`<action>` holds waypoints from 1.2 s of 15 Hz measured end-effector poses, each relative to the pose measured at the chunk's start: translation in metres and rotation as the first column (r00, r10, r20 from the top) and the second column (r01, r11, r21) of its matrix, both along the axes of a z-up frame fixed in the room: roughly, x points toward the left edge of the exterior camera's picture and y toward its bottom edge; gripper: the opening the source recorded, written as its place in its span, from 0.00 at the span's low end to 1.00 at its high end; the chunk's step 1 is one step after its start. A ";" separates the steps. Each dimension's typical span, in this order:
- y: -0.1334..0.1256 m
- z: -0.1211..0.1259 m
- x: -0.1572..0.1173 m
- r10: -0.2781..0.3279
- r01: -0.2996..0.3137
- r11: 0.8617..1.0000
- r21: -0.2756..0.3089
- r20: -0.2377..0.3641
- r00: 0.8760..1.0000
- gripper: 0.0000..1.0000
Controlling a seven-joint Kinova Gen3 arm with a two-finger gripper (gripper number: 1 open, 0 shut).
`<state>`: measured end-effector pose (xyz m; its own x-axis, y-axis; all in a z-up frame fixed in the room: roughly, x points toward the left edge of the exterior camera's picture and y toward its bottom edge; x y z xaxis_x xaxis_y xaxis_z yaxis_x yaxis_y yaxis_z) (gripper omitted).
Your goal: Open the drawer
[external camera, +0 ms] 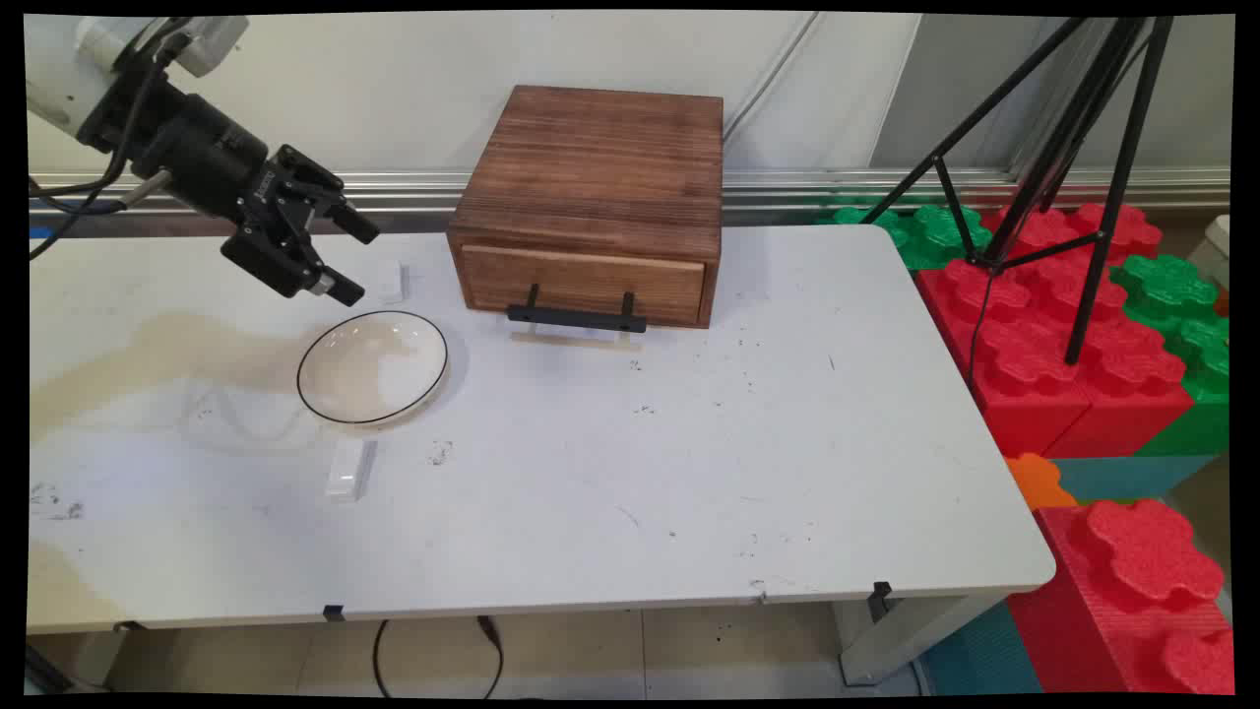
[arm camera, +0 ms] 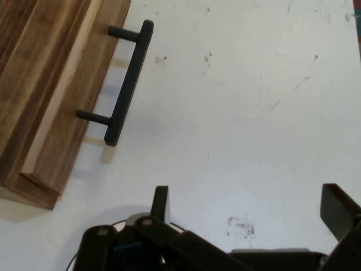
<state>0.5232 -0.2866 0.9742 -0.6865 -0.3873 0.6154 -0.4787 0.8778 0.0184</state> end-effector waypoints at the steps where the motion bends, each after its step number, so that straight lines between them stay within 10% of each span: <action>1: -0.002 0.000 -0.002 -0.002 0.002 1.000 -0.002 -0.005 1.000 1.00; 18: -0.076 -0.040 -0.117 -0.088 0.088 0.993 -0.072 0.004 0.996 1.00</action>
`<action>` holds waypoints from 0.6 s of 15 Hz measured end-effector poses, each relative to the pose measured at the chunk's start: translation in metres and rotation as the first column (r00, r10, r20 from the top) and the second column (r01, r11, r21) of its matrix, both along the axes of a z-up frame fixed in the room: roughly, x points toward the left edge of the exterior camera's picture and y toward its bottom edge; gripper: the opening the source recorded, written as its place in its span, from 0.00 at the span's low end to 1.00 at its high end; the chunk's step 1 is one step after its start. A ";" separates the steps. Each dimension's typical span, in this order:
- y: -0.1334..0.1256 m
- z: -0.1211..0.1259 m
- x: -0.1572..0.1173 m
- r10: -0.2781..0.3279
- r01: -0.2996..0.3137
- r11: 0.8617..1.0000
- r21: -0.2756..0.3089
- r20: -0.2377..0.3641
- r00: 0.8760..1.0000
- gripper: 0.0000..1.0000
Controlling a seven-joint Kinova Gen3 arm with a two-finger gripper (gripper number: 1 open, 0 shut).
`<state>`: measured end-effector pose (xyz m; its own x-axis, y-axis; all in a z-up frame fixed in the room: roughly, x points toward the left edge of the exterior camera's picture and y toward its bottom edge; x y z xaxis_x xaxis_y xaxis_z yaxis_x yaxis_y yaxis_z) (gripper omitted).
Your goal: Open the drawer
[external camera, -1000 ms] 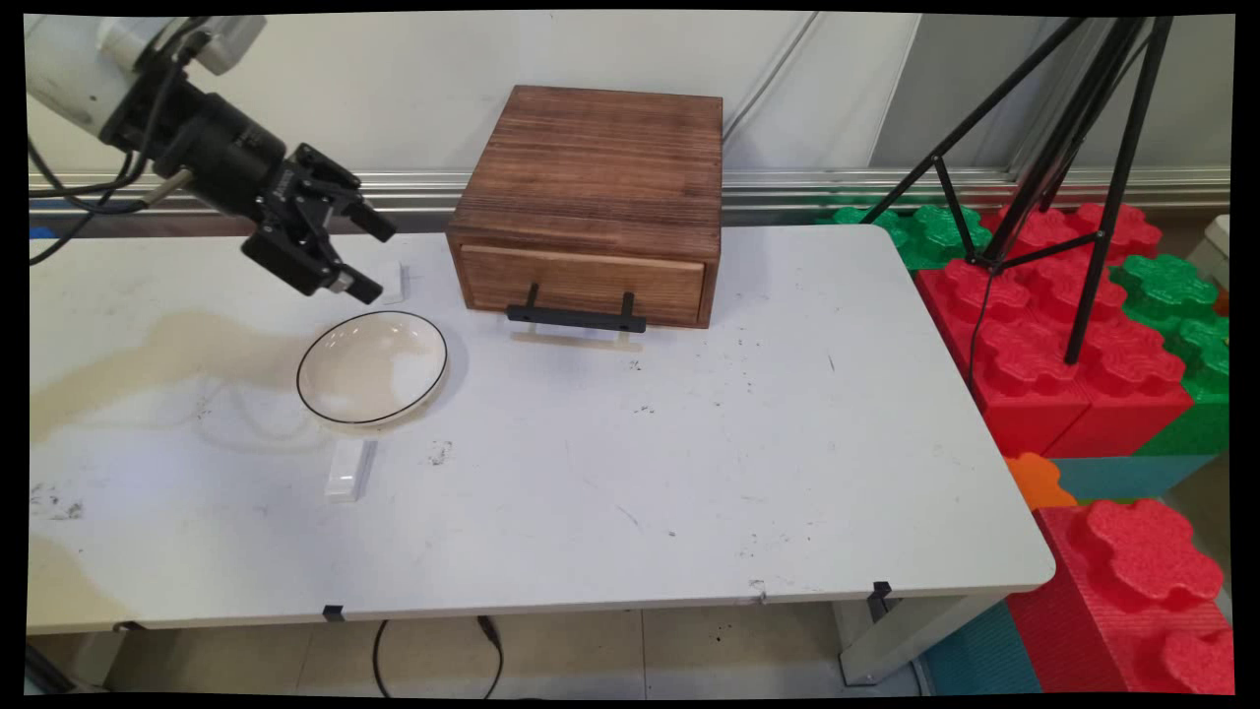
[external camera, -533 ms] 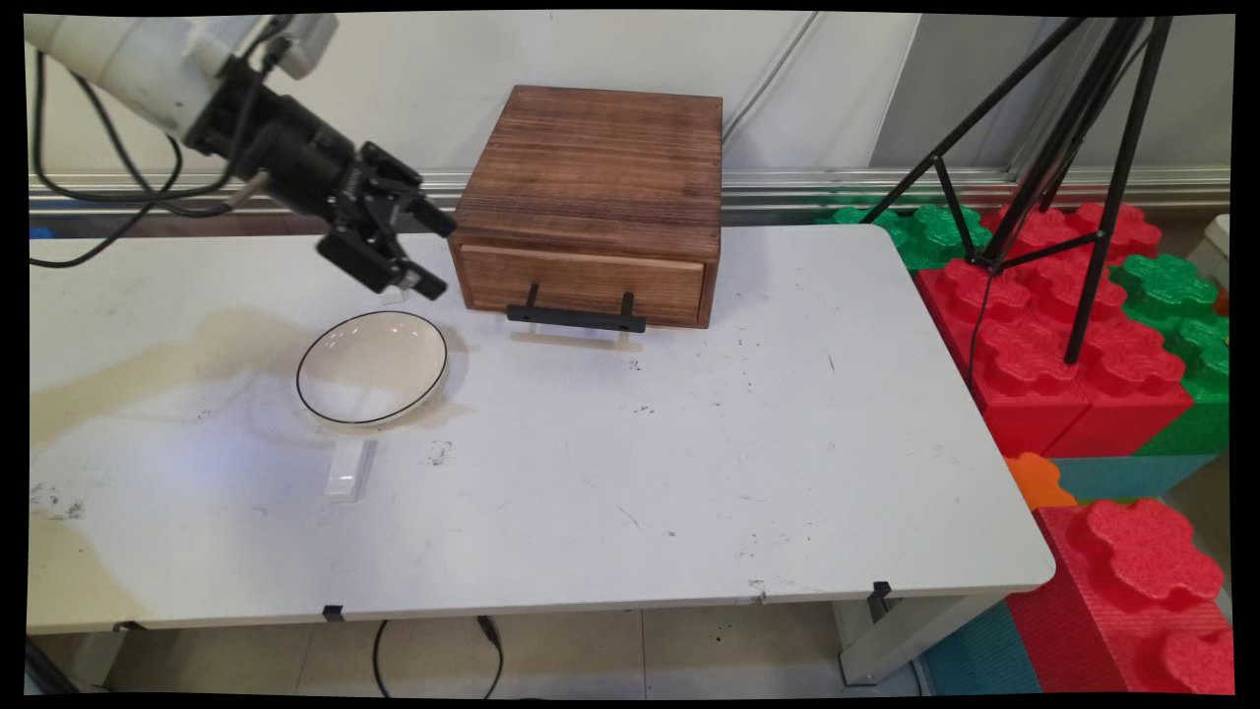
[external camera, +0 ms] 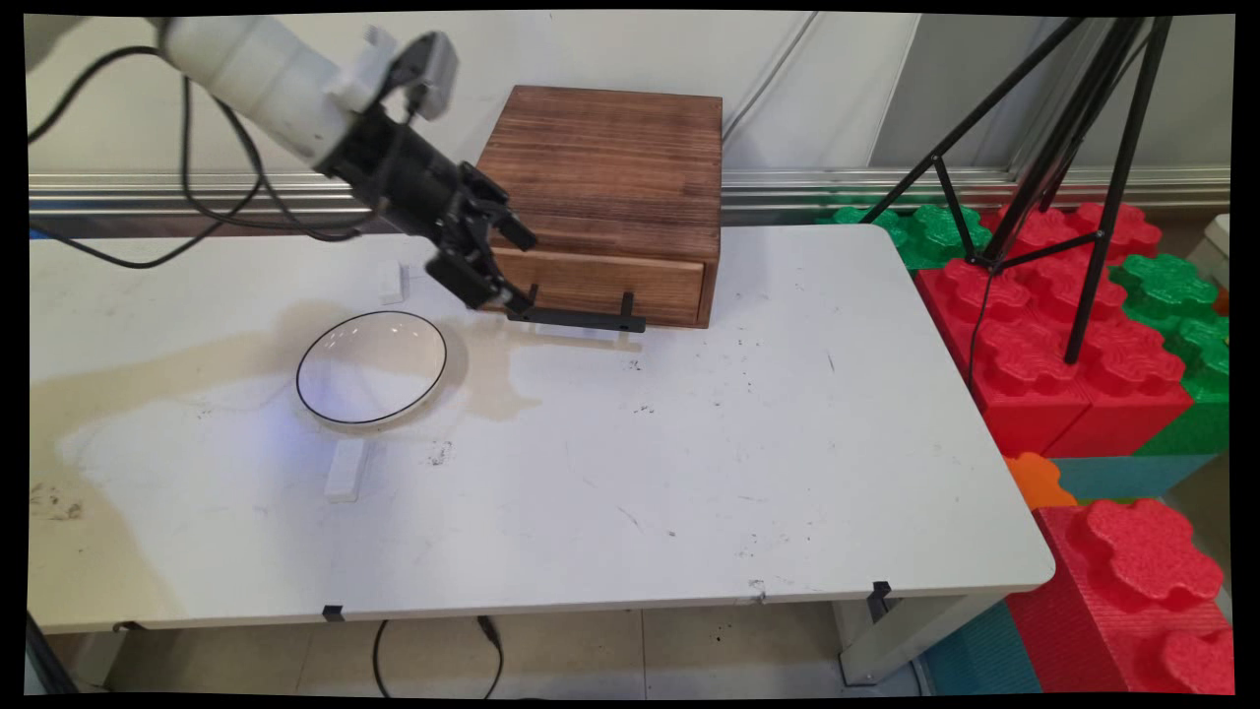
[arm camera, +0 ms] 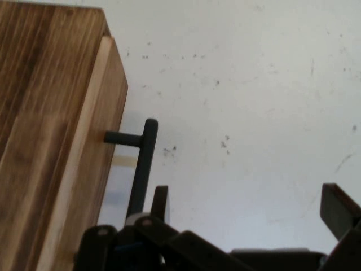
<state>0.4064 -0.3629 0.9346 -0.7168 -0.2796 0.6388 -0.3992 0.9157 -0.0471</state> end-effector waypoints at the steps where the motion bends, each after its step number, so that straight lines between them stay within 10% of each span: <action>1: -0.006 -0.006 -0.008 -0.008 0.008 1.000 -0.001 0.014 1.000 1.00; 9: -0.047 -0.051 -0.047 -0.059 0.057 0.998 0.014 0.155 0.986 1.00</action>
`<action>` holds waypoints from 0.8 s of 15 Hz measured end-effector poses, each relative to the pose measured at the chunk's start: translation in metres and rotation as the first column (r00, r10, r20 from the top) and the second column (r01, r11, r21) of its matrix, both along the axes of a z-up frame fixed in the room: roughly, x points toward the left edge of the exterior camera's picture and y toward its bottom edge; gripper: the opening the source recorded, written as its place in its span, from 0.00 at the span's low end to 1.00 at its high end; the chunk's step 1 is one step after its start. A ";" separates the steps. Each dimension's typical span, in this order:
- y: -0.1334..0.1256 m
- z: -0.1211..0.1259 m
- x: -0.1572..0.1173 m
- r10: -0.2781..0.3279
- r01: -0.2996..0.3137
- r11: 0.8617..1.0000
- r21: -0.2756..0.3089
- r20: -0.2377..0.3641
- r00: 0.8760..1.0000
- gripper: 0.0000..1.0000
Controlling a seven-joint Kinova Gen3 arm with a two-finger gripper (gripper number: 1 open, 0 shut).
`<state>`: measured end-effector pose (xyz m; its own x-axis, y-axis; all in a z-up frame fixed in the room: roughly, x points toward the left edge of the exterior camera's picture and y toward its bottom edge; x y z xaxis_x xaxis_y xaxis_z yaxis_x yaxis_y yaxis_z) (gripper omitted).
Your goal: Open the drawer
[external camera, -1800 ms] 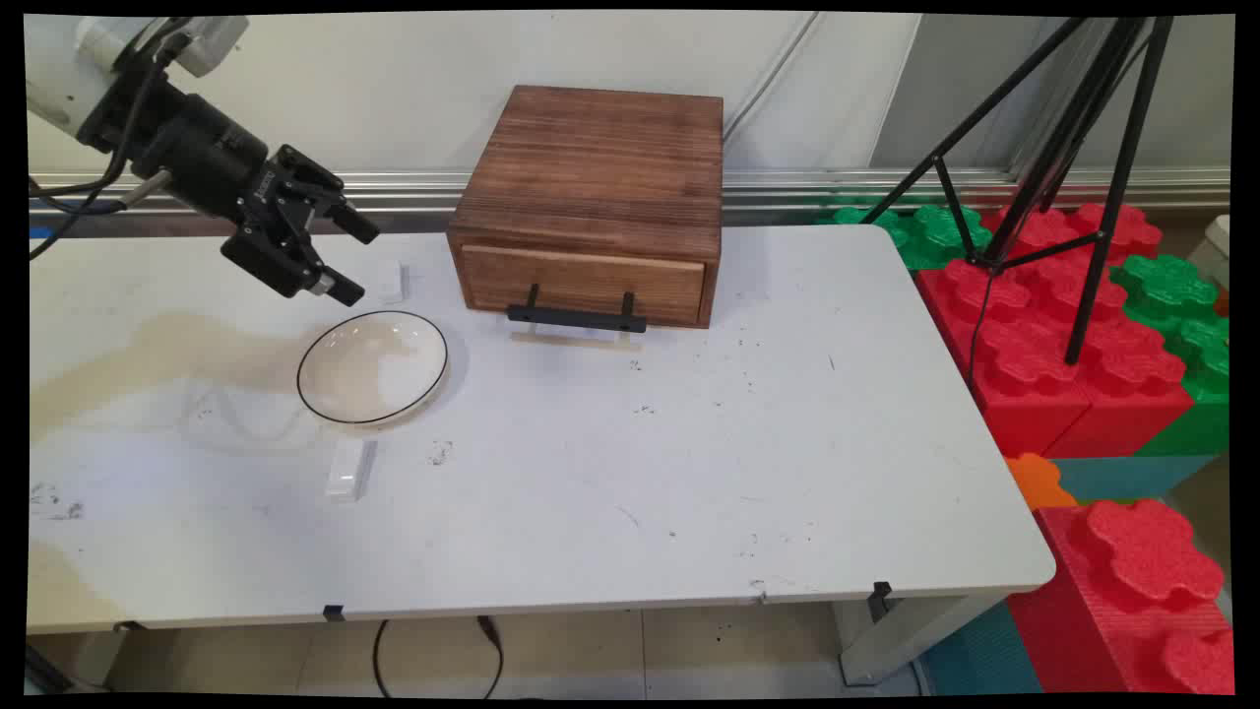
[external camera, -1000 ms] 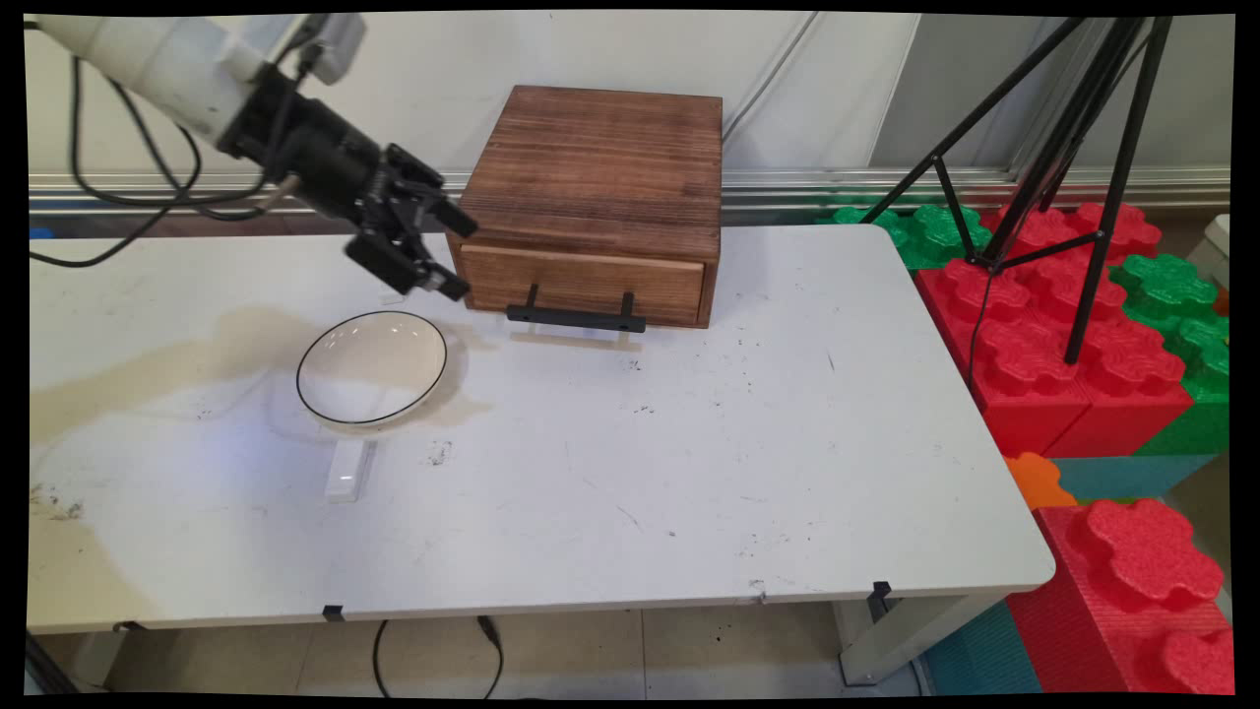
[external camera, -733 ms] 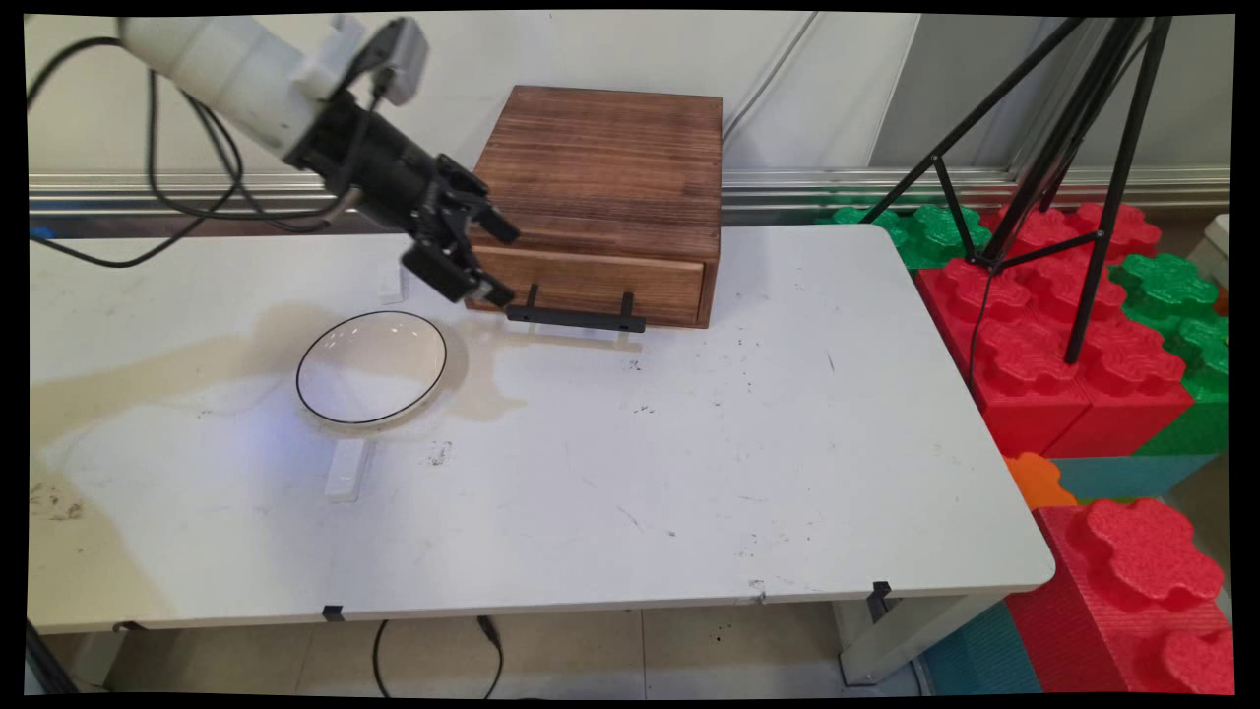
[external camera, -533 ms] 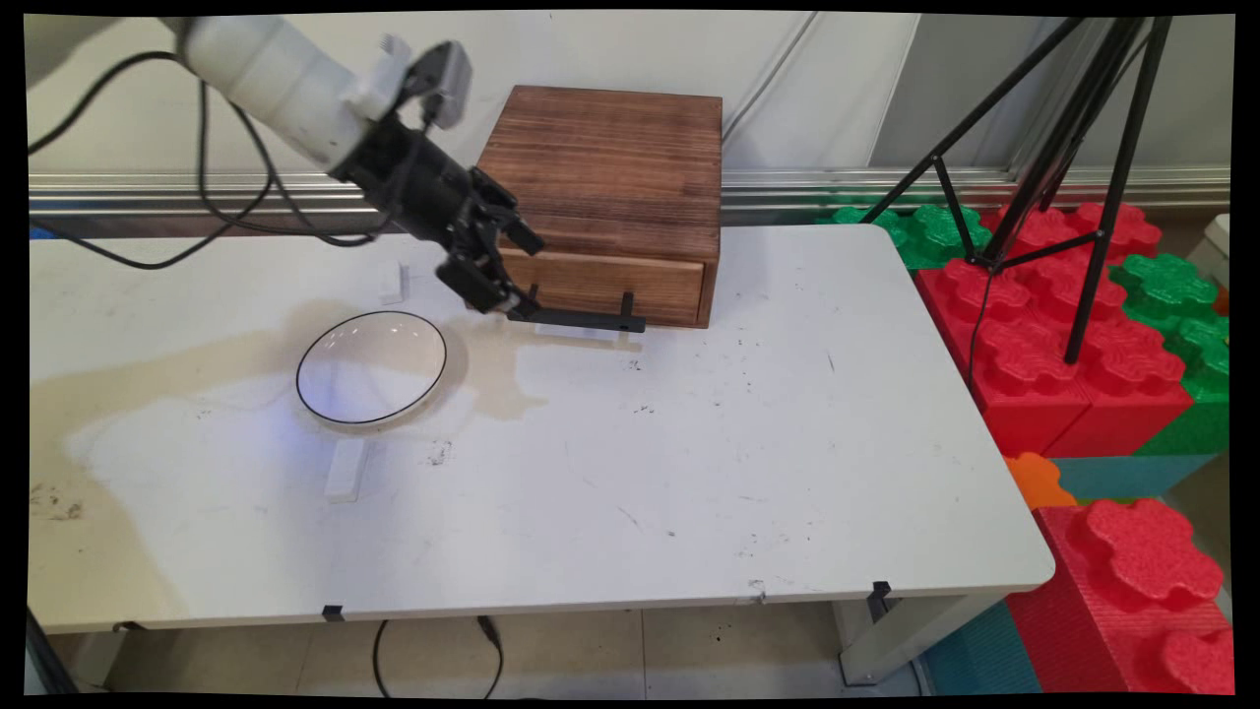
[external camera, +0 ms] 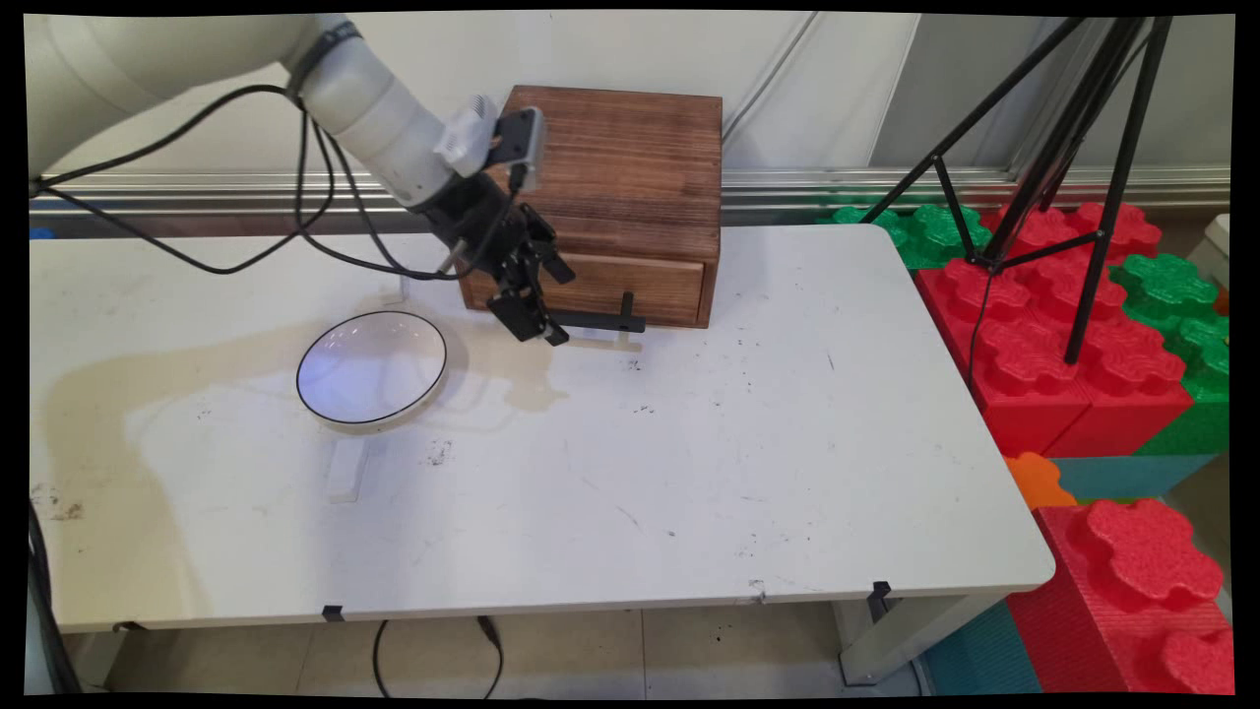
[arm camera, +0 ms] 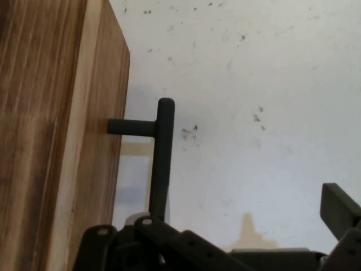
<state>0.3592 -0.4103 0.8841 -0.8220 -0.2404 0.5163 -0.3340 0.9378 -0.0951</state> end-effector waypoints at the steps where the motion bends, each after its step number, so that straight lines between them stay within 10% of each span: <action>1: -0.003 -0.003 -0.002 -0.004 0.004 1.000 0.001 0.009 1.000 1.00; 12: -0.042 -0.035 -0.024 -0.078 0.076 0.997 0.020 0.117 0.990 1.00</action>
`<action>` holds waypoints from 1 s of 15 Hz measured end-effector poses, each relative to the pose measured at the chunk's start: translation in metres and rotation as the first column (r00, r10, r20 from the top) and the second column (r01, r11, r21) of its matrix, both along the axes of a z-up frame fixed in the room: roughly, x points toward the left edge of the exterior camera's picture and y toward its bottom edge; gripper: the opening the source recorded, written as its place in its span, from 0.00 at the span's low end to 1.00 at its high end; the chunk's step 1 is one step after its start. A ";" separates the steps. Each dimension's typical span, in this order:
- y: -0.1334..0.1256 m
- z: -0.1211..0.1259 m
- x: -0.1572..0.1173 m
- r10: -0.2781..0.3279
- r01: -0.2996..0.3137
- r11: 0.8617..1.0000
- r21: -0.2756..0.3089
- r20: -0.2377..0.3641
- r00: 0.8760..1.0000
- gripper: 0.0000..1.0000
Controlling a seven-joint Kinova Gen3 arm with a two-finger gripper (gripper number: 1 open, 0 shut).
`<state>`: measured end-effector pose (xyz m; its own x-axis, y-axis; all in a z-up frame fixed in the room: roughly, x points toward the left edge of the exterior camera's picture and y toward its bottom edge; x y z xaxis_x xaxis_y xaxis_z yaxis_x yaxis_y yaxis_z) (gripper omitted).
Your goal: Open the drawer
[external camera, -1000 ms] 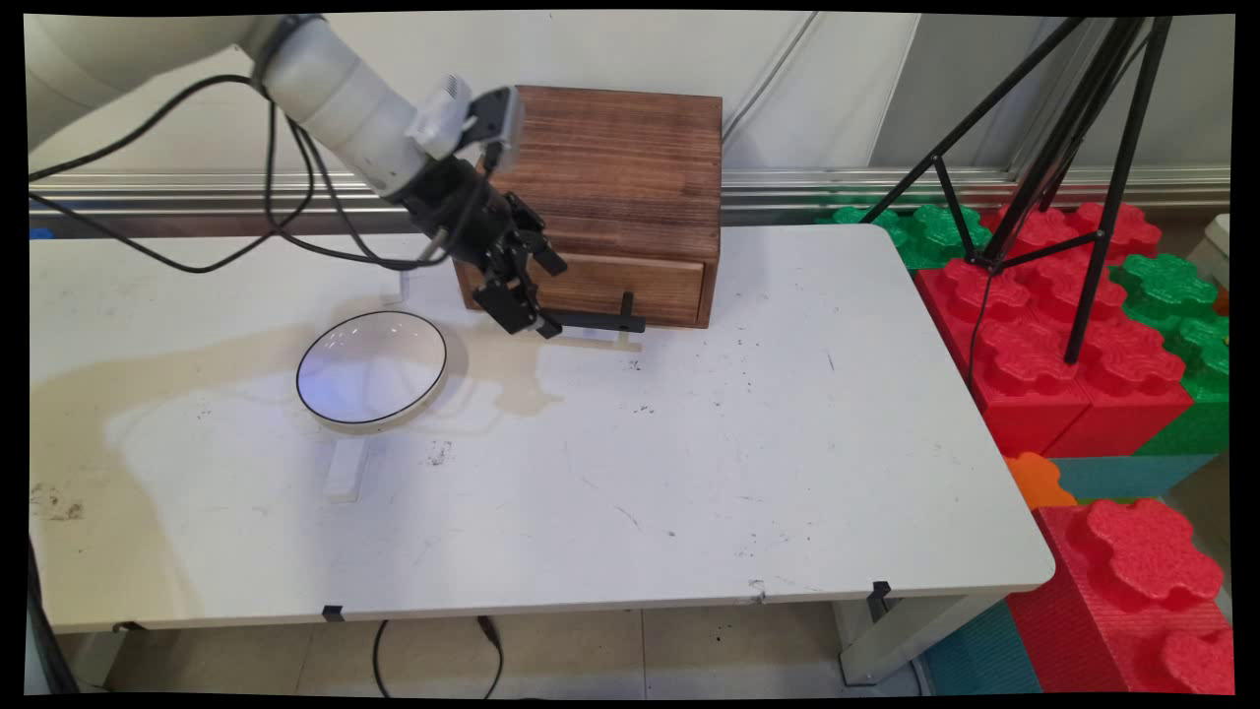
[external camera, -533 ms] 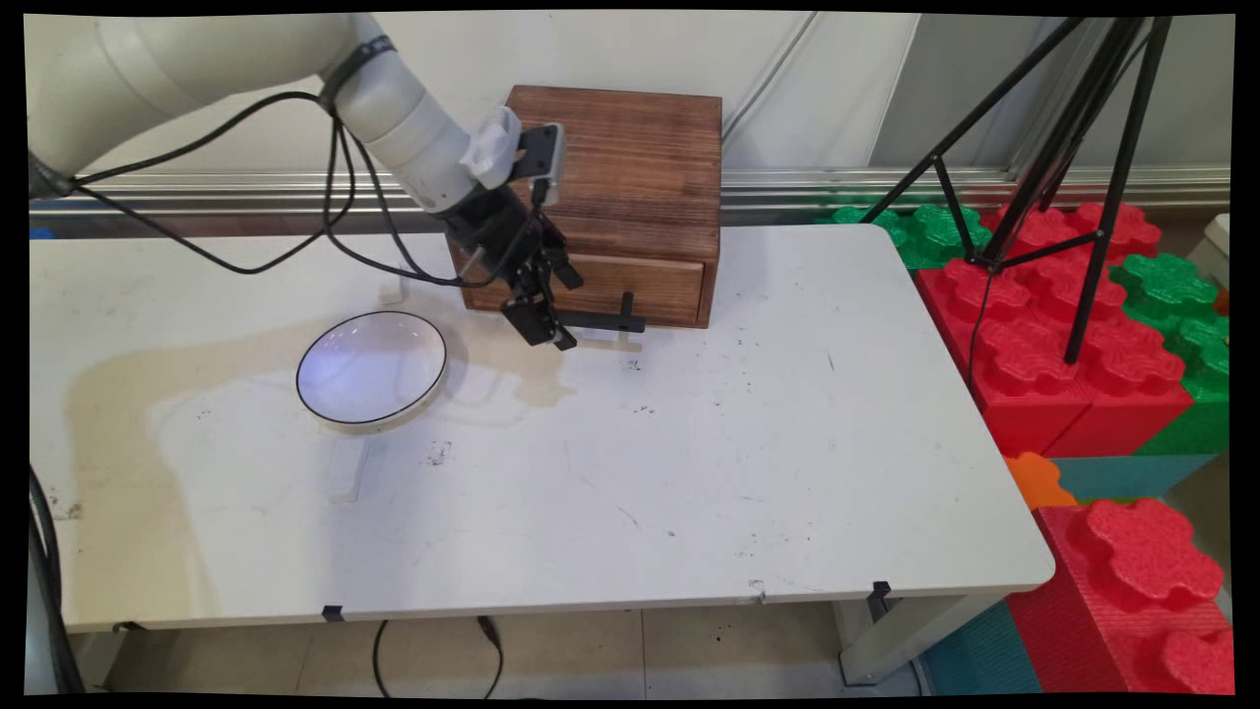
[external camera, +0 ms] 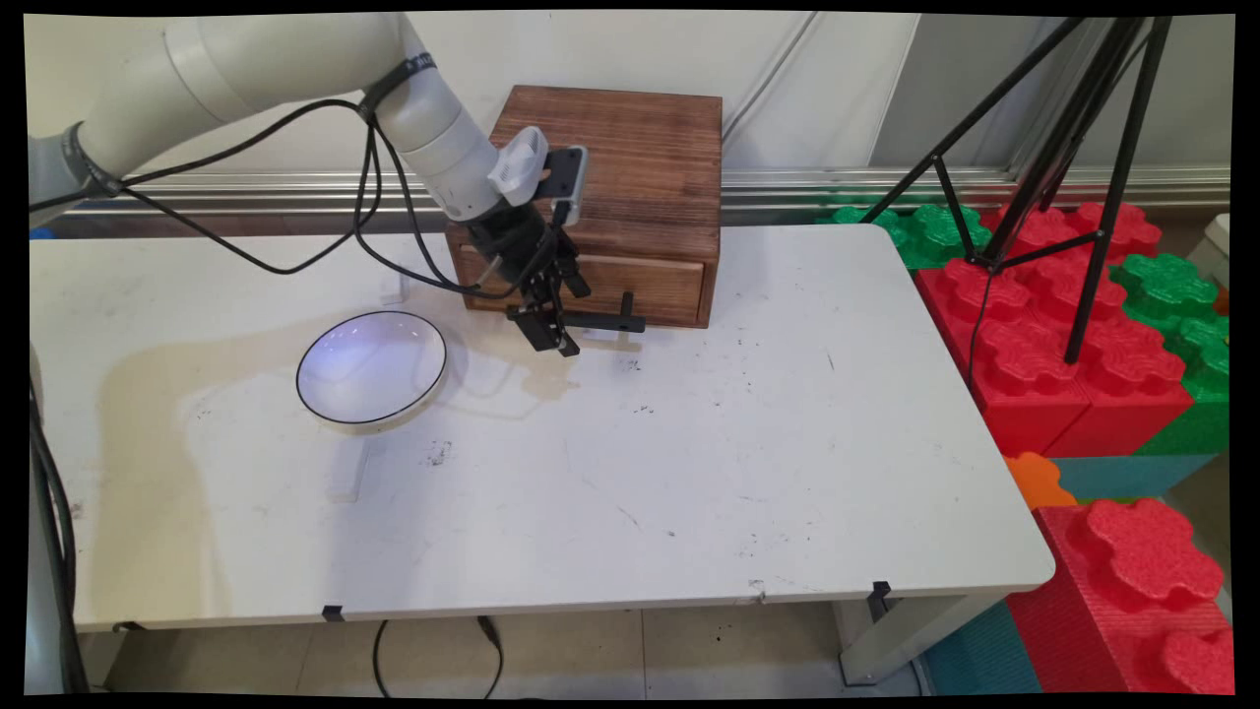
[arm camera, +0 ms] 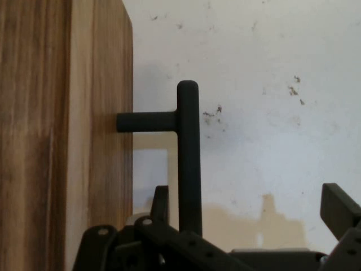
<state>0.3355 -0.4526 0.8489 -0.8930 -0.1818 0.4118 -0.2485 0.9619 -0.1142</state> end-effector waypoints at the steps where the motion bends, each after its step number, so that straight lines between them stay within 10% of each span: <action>1: -0.001 -0.003 0.000 -0.009 0.009 1.000 0.001 0.008 1.000 1.00; 15: -0.006 -0.027 0.001 -0.101 0.101 0.995 0.003 0.093 0.991 1.00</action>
<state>0.3361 -0.4588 0.8223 -0.9411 -0.0879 0.3265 -0.1382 0.9813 -0.1341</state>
